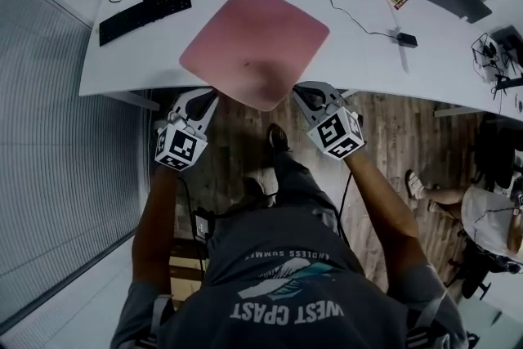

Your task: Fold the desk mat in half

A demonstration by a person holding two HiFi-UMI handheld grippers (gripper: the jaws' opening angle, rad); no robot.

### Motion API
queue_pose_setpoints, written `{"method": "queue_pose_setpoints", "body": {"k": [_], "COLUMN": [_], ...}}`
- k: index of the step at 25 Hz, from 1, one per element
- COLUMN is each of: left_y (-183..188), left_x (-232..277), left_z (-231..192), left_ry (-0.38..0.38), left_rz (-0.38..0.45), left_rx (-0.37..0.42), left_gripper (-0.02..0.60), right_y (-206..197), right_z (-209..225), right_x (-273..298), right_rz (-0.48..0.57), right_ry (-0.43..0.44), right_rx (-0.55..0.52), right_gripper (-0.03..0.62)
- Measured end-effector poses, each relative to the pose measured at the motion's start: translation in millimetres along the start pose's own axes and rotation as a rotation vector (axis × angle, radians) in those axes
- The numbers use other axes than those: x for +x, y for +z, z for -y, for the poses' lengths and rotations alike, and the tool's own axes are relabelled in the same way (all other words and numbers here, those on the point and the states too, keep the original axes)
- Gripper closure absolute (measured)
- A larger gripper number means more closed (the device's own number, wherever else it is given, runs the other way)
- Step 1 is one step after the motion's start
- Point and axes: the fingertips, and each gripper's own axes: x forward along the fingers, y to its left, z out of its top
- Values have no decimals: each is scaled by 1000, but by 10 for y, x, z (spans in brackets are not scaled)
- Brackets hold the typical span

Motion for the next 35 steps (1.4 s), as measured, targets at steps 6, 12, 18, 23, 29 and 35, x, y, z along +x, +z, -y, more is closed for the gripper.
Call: {"method": "queue_pose_setpoints", "body": {"k": [6, 12, 18, 23, 29, 35], "left_y": [-529, -1001, -1421, -1636, -1836, -1810], "left_x": [515, 847, 1083, 1252, 1433, 1520], "left_z": [94, 302, 423, 492, 592, 544], "left_ry": [-13, -22, 29, 67, 60, 90], "left_rz": [-103, -205, -295, -350, -385, -349], "left_rx": [52, 166, 371, 453, 510, 498], "left_gripper": [540, 450, 292, 217, 201, 208], "right_y": [-464, -956, -1415, -1628, -1813, -1672], "right_z": [-57, -227, -360, -356, -341, -318], "right_x": [463, 831, 1102, 1232, 1401, 1470], "right_rz": [-58, -134, -204, -205, -209, -136], "right_ry": [69, 139, 179, 139, 112, 114], "right_rx": [-150, -344, -626, -793, -875, -890], "right_gripper": [533, 448, 332, 289, 283, 349]}}
